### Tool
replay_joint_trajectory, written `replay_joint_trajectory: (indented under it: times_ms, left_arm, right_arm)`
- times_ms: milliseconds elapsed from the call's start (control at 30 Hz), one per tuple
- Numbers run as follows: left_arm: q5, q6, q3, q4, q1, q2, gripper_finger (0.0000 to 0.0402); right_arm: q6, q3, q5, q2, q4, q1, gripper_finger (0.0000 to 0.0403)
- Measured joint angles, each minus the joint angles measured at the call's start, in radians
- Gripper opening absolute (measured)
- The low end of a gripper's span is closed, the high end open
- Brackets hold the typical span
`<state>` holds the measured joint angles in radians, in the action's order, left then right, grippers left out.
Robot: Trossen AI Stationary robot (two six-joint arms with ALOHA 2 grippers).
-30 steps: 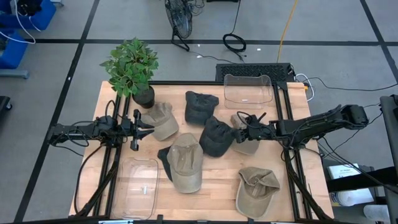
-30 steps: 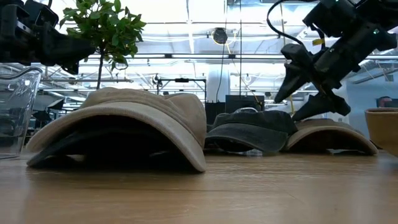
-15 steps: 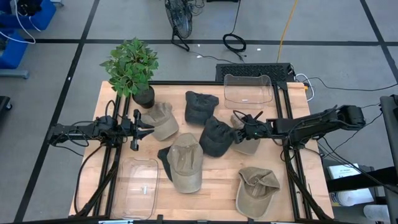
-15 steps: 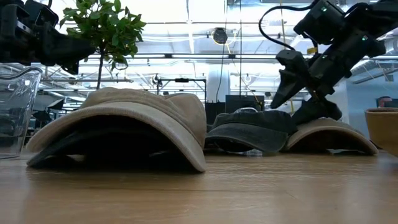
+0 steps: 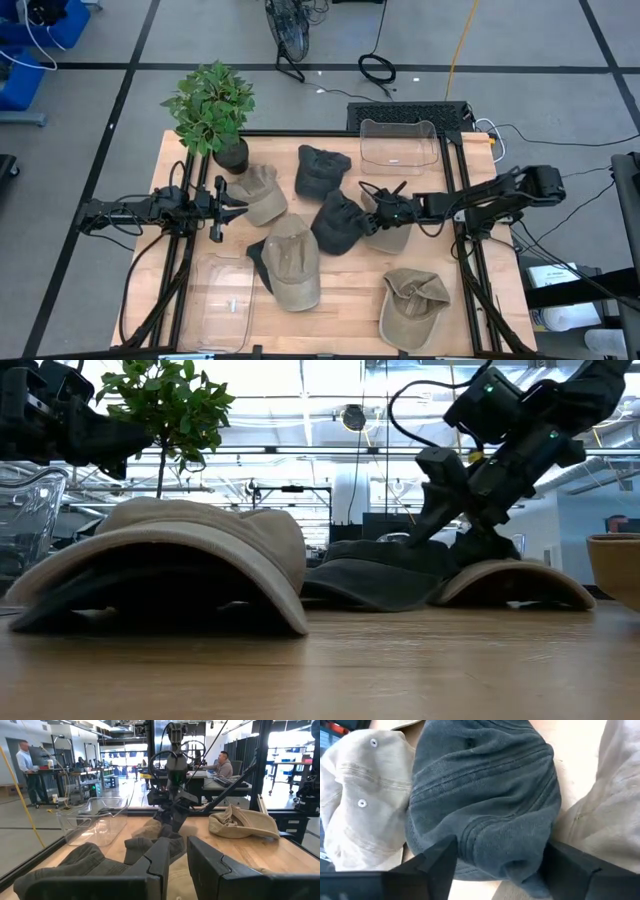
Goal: Pick & Place hat
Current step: Put the black cap into the top transparent bin
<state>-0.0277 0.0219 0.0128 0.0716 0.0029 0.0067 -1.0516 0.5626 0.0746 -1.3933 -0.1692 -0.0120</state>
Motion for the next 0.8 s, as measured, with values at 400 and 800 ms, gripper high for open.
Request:
replay_joint_trajectory:
  times_ms: [400,800]
  left_arm:
    - [0.000,0.000,0.000,0.000,0.000,0.000,0.0074]
    - [0.000,0.000,0.000,0.000,0.000,0.000,0.0074]
  right_arm:
    - [0.084,0.005,-0.002,0.017,-0.127,0.001,0.0010]
    - [0.280,0.005,0.087,0.327,-0.126,0.054,0.0004]
